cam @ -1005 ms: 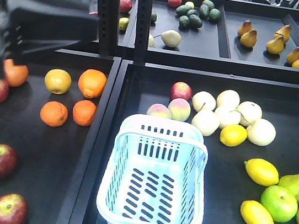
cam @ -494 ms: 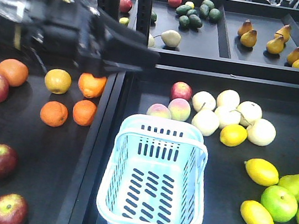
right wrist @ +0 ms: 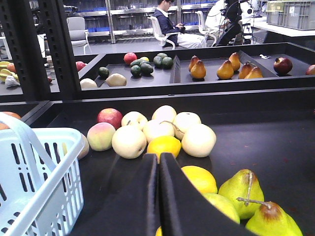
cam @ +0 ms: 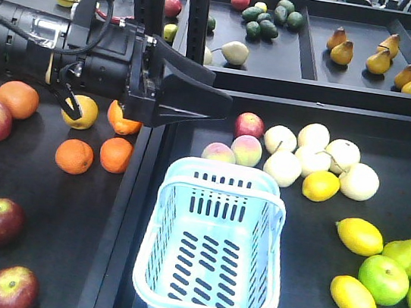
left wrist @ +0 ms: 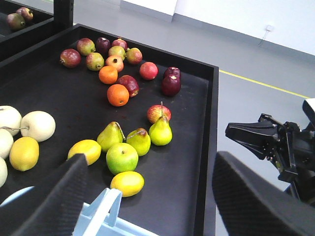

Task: Pick three apples into basket with both arms
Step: 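Raise the left arm and swing the left gripper over the basket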

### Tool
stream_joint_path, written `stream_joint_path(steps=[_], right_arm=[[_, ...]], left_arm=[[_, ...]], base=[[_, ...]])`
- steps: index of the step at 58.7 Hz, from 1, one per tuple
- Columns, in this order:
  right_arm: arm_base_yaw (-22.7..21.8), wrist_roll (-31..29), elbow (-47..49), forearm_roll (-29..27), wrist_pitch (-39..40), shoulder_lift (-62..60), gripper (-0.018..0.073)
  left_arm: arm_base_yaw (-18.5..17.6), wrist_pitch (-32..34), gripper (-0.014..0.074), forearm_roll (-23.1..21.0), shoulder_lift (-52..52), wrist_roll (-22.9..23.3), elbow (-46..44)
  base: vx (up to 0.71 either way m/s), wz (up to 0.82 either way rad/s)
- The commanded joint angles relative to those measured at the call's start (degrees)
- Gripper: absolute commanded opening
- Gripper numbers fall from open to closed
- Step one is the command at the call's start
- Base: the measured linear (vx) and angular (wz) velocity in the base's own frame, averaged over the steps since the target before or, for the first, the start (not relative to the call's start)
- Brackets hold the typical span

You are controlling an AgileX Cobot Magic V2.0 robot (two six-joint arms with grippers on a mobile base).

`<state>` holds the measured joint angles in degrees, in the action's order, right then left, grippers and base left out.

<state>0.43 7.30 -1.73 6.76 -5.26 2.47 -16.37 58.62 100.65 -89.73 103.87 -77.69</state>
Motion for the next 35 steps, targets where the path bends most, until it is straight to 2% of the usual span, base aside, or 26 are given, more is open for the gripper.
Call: stream_joint_path(steps=[1,16,20,29,35], right_arm=[[0.0,-0.3,-0.6,0.2,4.1,1.1,-0.0005],[0.0,-0.3,-0.6,0.2,4.1,1.1,-0.0005],[0.0,-0.3,-0.6,0.2,4.1,1.1,-0.0005],[0.0,-0.3,-0.6,0.2,4.1,1.1,-0.0005],[0.0,-0.3,-0.6,0.2,4.1,1.1,-0.0005]], left_arm=[[-0.4,-0.4,0.0498,1.3,2.2,1.1,-1.9],[-0.4,1.5,0.0498,0.7,1.8,1.8,-1.9],[-0.7,2.1,0.0496,-1.8,1.8,0.5,-1.9],[-1.2,2.1,0.0496,-10.9,1.8,-4.8,-1.9],[-1.6,1.6,0.0490,-13.8,1.8,-8.1,-1.9]], base=[[0.00,0.00],[0.00,0.00],[0.00,0.00],[0.00,0.00],[0.00,0.00]])
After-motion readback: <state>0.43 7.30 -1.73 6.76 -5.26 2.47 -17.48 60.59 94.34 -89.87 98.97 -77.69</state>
